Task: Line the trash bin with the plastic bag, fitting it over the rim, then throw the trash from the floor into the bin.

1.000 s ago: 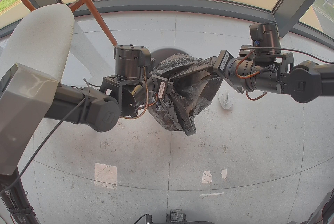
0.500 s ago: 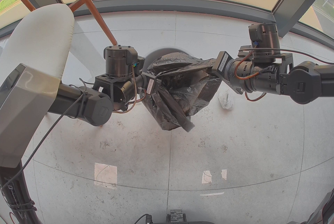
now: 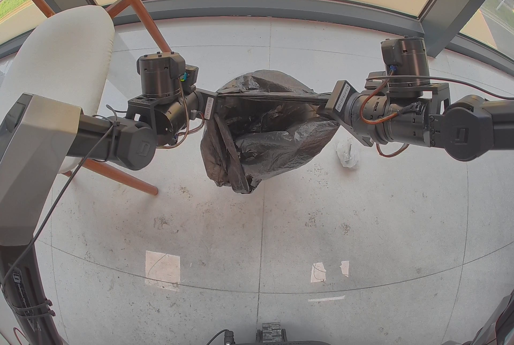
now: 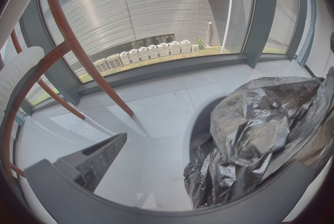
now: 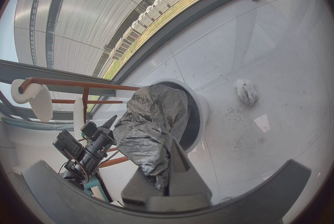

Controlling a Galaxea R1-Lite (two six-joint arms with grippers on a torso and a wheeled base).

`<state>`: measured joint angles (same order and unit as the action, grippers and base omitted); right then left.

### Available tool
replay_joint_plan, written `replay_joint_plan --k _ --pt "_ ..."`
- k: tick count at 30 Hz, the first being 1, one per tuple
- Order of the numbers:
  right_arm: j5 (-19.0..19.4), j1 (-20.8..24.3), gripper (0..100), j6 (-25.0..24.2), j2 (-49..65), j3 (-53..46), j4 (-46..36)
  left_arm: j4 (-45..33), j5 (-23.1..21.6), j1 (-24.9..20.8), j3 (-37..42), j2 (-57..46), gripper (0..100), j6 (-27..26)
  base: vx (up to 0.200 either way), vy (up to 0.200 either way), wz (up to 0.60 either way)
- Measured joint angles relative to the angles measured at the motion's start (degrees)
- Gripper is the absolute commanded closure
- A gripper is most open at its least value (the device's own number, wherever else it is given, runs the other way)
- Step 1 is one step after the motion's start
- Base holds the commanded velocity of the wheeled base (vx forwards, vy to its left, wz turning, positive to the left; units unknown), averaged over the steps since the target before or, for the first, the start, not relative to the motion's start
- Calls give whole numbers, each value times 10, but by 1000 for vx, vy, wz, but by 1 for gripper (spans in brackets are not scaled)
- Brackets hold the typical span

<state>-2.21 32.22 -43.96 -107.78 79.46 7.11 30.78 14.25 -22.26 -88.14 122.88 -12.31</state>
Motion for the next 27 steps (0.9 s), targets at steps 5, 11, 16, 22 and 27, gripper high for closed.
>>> replay_joint_plan --k 5,11,16,22,27 --pt "0 -1 100 0 0 3 0 -1 -10 -20 -1 3 100 4 0 0 0" --pt "1 -5 100 3 1 6 1 -1 -34 -37 23 2 100 27 0 0 0" --pt "13 -13 100 30 4 7 14 -33 -94 -39 30 -12 100 28 0 0 0" --pt "59 -36 100 85 7 14 27 -115 -104 -38 -8 -39 100 30 0 0 0" --pt "84 -53 100 110 -1 51 29 -173 -117 -34 -74 -51 100 31 0 0 0"
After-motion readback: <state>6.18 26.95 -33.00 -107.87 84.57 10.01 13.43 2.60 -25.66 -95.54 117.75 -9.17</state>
